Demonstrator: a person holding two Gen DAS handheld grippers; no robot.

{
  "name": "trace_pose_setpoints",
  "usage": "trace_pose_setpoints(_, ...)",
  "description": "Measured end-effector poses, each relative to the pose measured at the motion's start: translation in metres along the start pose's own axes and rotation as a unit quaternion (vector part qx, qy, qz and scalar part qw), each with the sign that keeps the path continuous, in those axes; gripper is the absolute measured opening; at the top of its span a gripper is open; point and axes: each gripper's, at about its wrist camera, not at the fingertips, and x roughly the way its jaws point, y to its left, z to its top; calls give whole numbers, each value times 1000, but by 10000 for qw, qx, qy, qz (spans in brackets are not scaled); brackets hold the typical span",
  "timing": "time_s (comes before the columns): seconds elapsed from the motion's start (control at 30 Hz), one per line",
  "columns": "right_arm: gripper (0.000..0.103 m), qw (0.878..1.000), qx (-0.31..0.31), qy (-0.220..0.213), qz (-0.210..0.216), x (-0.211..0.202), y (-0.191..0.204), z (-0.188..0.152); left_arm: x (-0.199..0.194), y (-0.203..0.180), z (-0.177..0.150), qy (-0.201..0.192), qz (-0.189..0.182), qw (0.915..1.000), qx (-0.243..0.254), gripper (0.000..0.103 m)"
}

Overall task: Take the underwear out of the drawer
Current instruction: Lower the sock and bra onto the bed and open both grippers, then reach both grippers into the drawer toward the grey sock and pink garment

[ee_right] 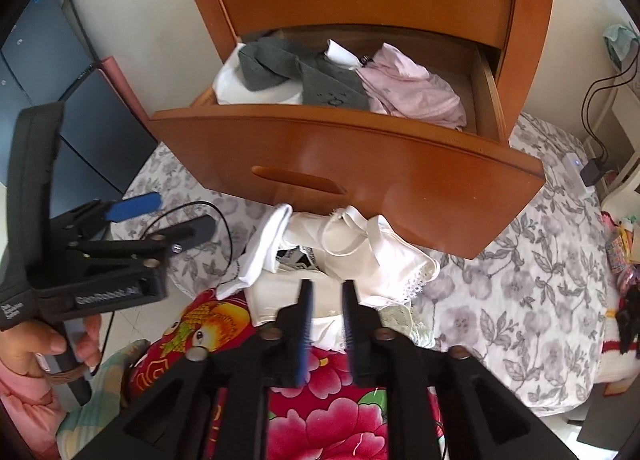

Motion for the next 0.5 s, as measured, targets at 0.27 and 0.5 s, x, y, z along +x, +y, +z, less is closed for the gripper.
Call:
trace_pose_setpoints(0.27, 67, 9999, -28, -38, -117, 4, -3, 2, -11, 6, 6, -289, 94, 9995, -84, 100)
trace_pose_setpoints(0.5, 86, 9999, 59, -68, -93, 5, -8, 8, -23, 11, 13, -471, 76, 9987, -163, 101)
